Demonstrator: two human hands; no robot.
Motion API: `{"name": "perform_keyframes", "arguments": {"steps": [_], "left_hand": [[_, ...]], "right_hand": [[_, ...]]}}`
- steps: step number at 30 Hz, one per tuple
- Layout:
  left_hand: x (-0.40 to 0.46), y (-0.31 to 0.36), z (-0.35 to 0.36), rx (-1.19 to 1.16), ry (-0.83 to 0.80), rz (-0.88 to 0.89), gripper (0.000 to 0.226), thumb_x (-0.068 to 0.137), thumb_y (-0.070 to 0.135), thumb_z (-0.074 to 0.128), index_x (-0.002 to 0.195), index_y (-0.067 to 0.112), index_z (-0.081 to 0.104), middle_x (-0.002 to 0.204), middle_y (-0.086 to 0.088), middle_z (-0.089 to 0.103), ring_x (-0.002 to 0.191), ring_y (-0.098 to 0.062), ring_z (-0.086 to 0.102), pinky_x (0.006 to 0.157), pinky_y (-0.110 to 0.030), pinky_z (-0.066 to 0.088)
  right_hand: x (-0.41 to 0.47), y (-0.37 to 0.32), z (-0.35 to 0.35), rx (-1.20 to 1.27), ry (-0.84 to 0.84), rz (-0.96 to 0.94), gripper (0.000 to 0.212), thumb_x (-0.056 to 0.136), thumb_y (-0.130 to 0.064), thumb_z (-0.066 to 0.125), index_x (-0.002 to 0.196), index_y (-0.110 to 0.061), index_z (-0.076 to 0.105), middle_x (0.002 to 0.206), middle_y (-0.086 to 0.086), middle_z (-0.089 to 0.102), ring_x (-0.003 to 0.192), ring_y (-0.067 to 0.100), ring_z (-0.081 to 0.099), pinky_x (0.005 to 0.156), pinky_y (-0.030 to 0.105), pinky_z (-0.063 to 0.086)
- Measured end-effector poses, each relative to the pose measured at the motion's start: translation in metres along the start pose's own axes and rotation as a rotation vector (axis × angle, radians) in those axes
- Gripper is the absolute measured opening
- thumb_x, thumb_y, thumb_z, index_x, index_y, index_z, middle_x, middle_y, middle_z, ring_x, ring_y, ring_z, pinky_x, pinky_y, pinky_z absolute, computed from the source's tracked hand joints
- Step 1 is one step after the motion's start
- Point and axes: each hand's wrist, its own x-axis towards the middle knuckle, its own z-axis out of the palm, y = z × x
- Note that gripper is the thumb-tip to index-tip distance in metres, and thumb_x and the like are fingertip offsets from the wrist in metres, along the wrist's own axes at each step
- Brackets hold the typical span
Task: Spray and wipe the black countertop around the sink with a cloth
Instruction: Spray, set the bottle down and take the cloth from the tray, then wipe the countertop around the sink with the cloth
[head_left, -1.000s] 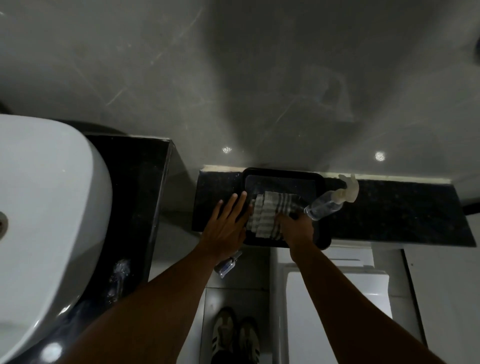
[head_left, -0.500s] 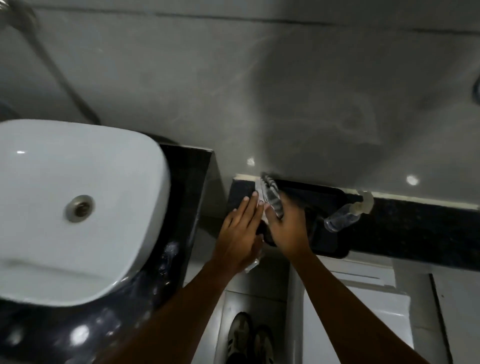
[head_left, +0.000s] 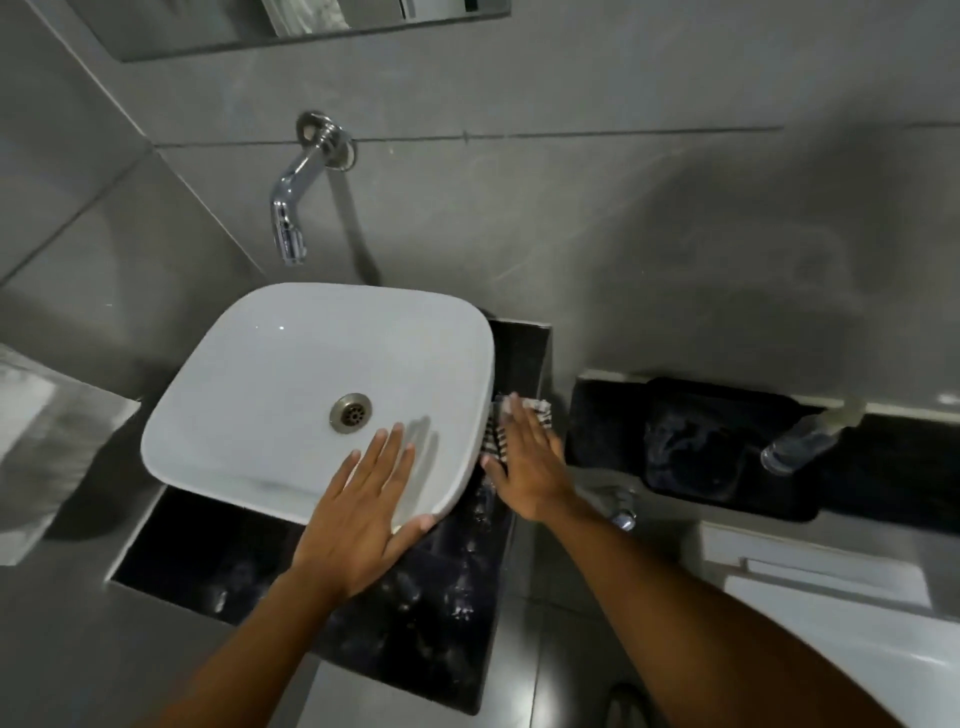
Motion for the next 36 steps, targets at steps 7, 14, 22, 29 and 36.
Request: {"name": "perform_keyframes", "arguments": {"steps": [7, 14, 22, 29, 36], "left_hand": [[0.005, -0.011, 0.018, -0.027, 0.187, 0.090, 0.075, 0.095, 0.067, 0.012, 0.153, 0.022, -0.004, 0.163, -0.003, -0.002, 0.150, -0.019, -0.004, 0.119, -0.041, 0.008], [0.004, -0.011, 0.020, -0.018, 0.180, 0.127, 0.075, 0.094, 0.067, 0.000, 0.153, 0.021, -0.002, 0.163, -0.001, -0.005, 0.149, -0.018, -0.009, 0.120, -0.043, 0.007], [0.008, -0.013, 0.027, 0.004, 0.212, 0.157, 0.074, 0.094, 0.066, 0.001, 0.152, 0.021, -0.006, 0.162, 0.001, -0.009, 0.147, -0.017, -0.014, 0.119, -0.042, 0.002], [0.008, -0.014, 0.031, 0.002, 0.269, 0.149, 0.073, 0.096, 0.065, 0.005, 0.153, 0.019, 0.003, 0.163, 0.002, 0.002, 0.149, -0.019, -0.005, 0.119, -0.044, 0.009], [0.006, -0.012, 0.027, -0.019, 0.256, 0.158, 0.078, 0.092, 0.067, -0.002, 0.153, 0.019, 0.004, 0.163, 0.002, 0.003, 0.149, -0.018, -0.006, 0.119, -0.044, 0.007]], "right_hand": [[-0.014, -0.032, 0.015, -0.243, 0.030, 0.086, 0.068, 0.096, -0.039, 0.041, 0.154, -0.011, 0.019, 0.163, 0.008, 0.016, 0.150, 0.028, 0.009, 0.120, 0.049, 0.011], [-0.196, -0.117, 0.080, -0.265, -0.001, 0.055, 0.064, 0.083, -0.039, 0.058, 0.141, -0.014, 0.050, 0.150, 0.011, 0.046, 0.141, 0.030, 0.039, 0.114, 0.050, 0.031], [-0.168, -0.103, 0.077, -0.326, -0.040, 0.041, 0.066, 0.088, -0.033, 0.048, 0.150, -0.017, 0.034, 0.161, 0.008, 0.025, 0.149, 0.029, 0.017, 0.119, 0.047, 0.008], [-0.003, -0.047, 0.018, -0.320, 0.036, 0.104, 0.063, 0.096, -0.037, 0.044, 0.153, -0.018, 0.025, 0.162, 0.005, 0.021, 0.149, 0.028, 0.012, 0.120, 0.050, 0.013], [-0.116, -0.093, 0.067, -0.248, 0.056, 0.116, 0.067, 0.091, -0.028, 0.041, 0.153, -0.010, 0.024, 0.163, 0.010, 0.019, 0.151, 0.027, 0.008, 0.121, 0.046, 0.009]]}}
